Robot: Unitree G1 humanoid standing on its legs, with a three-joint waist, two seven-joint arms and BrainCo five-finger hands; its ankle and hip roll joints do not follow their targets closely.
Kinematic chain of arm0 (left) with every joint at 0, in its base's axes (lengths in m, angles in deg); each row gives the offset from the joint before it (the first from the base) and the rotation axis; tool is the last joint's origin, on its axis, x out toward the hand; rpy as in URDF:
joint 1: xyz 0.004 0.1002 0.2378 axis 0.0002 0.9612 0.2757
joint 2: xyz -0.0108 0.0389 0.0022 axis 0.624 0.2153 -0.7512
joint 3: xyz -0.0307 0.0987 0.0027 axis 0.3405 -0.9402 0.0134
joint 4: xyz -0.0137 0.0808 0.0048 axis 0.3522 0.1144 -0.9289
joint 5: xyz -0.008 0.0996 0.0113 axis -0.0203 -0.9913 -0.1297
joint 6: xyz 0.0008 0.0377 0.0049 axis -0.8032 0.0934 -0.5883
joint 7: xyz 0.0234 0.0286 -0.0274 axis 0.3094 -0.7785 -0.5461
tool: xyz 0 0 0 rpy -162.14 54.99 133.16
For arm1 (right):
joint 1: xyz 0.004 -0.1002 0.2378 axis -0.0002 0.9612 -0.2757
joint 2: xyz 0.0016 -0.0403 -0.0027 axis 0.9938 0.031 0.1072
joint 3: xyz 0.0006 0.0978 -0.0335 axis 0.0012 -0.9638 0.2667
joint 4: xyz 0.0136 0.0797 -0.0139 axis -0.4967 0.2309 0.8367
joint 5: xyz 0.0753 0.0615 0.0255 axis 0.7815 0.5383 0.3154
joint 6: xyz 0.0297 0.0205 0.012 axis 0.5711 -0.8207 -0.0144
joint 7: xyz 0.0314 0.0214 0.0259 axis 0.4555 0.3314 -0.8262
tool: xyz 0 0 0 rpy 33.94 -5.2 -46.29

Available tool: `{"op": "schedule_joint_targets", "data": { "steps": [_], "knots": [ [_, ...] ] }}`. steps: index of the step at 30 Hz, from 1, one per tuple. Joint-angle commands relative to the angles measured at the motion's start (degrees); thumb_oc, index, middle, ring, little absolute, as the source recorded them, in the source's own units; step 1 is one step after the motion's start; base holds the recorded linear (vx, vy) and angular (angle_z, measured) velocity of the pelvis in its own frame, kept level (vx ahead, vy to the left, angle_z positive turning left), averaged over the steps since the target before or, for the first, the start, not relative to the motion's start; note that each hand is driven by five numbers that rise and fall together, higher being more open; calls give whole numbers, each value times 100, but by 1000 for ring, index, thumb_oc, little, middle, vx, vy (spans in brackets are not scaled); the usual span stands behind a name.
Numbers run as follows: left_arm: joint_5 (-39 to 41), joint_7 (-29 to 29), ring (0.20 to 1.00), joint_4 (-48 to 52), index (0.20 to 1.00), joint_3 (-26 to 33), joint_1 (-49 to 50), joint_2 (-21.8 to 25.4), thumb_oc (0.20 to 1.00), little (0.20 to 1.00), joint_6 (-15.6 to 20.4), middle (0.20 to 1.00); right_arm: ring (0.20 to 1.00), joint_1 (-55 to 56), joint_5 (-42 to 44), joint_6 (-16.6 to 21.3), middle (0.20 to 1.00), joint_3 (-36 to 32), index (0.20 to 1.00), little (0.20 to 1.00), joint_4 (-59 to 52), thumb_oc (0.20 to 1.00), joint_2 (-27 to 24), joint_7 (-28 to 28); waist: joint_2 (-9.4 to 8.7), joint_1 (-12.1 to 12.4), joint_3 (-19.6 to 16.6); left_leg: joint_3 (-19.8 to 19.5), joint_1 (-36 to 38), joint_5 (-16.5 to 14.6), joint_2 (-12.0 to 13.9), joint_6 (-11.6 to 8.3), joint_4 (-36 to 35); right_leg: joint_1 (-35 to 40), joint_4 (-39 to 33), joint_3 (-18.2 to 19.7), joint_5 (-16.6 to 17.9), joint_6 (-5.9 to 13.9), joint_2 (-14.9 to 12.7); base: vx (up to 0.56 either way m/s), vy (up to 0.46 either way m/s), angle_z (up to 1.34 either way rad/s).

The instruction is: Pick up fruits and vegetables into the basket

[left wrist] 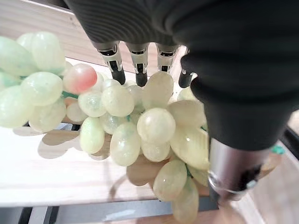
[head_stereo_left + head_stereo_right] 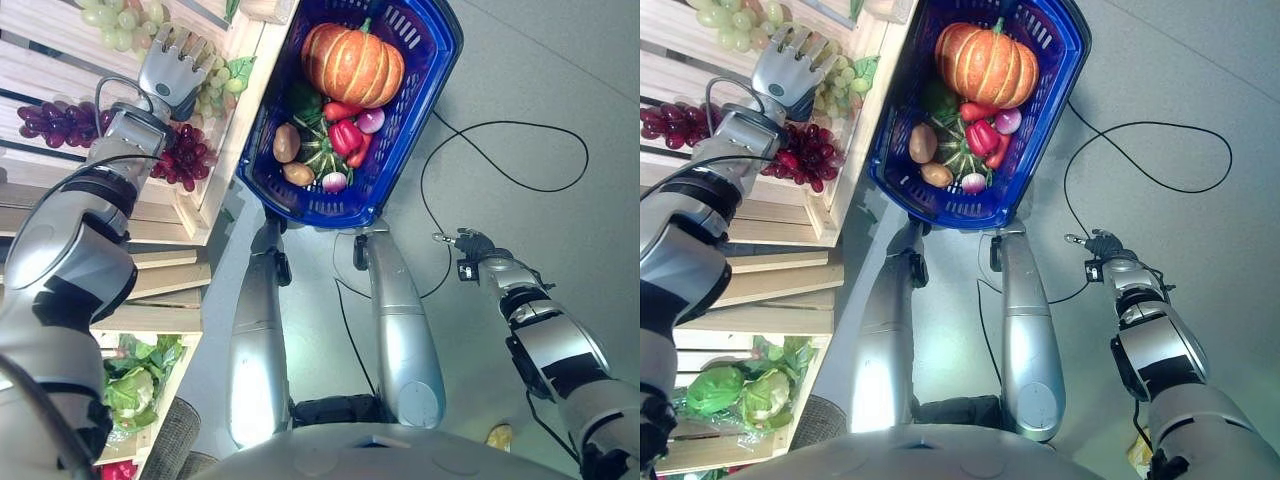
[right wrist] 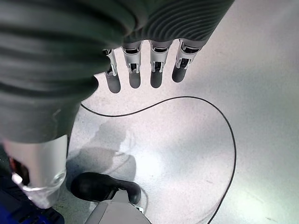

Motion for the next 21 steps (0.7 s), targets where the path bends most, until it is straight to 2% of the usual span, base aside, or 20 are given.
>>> {"op": "schedule_joint_targets", "data": {
  "steps": [1,12,21],
  "knots": [
    [-117,-745,200,-539,200,275,615,-87,200,200,-191,200,1000,271,52,-89,1000,152,1000,1000,-1,1000,-254,76,-84,154,-230,-104,-138,-435,69,-78,540,148,-483,228,422,334,215,0,0,0],
    [522,-1302,200,-594,200,250,709,-155,200,200,-17,200,1000,140,52,-121,1000,168,1000,1000,15,1000,-312,18,-77,173,-230,-114,-136,-415,78,-90,517,167,-496,202,412,334,212,0,-1,-2],
    [1854,-1254,200,-469,200,392,716,-92,200,200,-13,200,1000,142,159,37,1000,125,1000,1000,32,1000,-360,33,-51,203,-230,-114,-91,-395,79,-93,481,224,-514,202,400,333,212,0,0,0]
  ]
}}
